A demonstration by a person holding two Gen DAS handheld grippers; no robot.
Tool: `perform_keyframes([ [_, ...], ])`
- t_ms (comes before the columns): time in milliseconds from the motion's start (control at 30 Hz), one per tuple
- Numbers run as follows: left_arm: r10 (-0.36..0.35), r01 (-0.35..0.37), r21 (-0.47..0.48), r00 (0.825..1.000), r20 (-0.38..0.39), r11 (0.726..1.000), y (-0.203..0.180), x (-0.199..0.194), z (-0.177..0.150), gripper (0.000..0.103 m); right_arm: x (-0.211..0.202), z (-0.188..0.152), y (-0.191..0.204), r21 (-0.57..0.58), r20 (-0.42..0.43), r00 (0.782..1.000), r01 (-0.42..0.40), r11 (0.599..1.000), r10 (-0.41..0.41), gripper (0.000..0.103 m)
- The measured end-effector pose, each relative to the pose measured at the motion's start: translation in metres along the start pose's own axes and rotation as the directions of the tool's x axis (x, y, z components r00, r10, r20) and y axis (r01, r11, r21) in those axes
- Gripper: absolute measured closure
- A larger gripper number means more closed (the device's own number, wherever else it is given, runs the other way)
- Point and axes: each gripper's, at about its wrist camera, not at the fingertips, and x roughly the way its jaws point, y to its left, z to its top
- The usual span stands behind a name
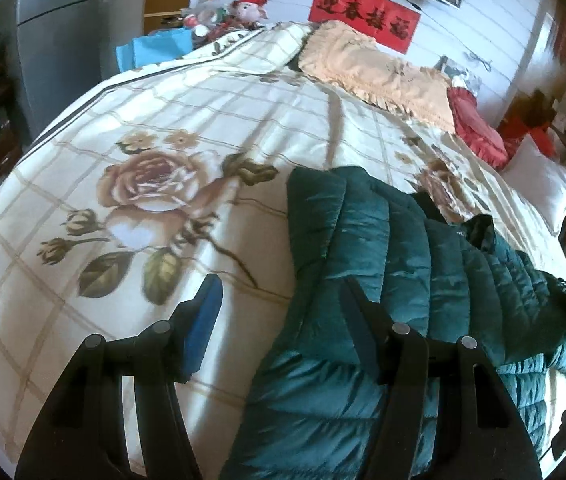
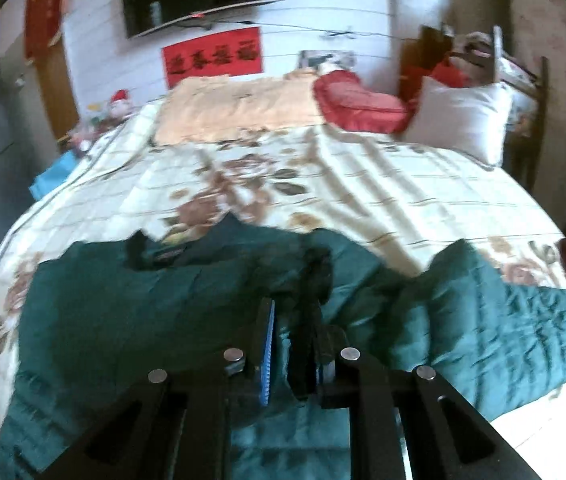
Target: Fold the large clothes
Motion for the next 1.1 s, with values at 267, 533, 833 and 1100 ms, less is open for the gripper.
perform_keyframes([
  [267,0.085,-0.078,0.087,0.993,-0.078,0.993,-0.026,0.051,-0.01,0.042,0.046,-0.024,-0.017,0.042,-0.176,0.984,-0.015,0.999,0.022,0.076],
  [533,0.043,-0.043,0.055,0.999,-0.003,0.998,-0.032,0.027,0.001,0.042,-0.022,-0.007,0.003,-0.011,-0.055,0.994,-0.095,0.995,0.095,0.041],
  [833,0.088,-0.084,0.126,0.996,-0.029,0.989,-0.062,0.057,0.01,0.042,0.028,-0.016,0.078,-0.182,-0.12,0.983,-0.158,0.971,0.137,0.044],
  [1100,0.123,-0.115,0.141,0.991,-0.045,0.983,-0.06,0.082,0.003,0.035,0.083,-0.016,0.076,-0.206,-0.146,0.989,-0.058,0.977,0.028,0.047],
])
